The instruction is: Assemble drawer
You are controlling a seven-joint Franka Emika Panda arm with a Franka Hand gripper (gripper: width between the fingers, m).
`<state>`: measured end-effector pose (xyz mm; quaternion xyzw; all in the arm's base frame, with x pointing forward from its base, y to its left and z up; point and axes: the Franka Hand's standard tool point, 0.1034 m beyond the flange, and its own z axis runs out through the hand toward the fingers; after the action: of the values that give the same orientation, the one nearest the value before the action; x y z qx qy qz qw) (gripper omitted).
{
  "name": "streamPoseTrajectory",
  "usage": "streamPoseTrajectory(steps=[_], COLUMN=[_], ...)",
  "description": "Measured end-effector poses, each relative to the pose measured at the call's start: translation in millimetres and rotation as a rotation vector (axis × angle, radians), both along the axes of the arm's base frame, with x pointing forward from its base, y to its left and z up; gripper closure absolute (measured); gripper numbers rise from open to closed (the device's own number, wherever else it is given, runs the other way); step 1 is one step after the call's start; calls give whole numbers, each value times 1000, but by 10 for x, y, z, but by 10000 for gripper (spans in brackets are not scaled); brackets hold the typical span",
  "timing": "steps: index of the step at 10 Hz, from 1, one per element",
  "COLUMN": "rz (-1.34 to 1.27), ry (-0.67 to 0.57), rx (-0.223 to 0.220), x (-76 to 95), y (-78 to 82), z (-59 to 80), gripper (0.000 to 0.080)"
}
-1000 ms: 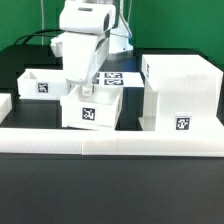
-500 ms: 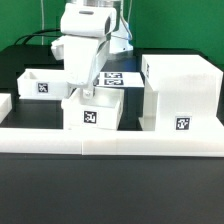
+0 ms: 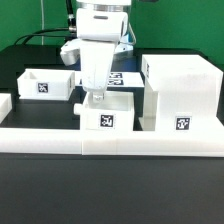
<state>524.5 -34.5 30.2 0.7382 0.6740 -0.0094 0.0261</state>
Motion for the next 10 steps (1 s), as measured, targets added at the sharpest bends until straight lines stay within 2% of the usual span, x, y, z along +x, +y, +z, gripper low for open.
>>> streamPoseTrajectory(steps=[2, 6, 9, 10], rz=[17, 2, 54, 70], ry=[4, 4, 8, 18], rx=[8, 9, 7, -1], x=[52, 49, 161, 192], y=[120, 125, 232, 217], z=[-11, -30, -38, -46], gripper=[753, 753, 753, 753])
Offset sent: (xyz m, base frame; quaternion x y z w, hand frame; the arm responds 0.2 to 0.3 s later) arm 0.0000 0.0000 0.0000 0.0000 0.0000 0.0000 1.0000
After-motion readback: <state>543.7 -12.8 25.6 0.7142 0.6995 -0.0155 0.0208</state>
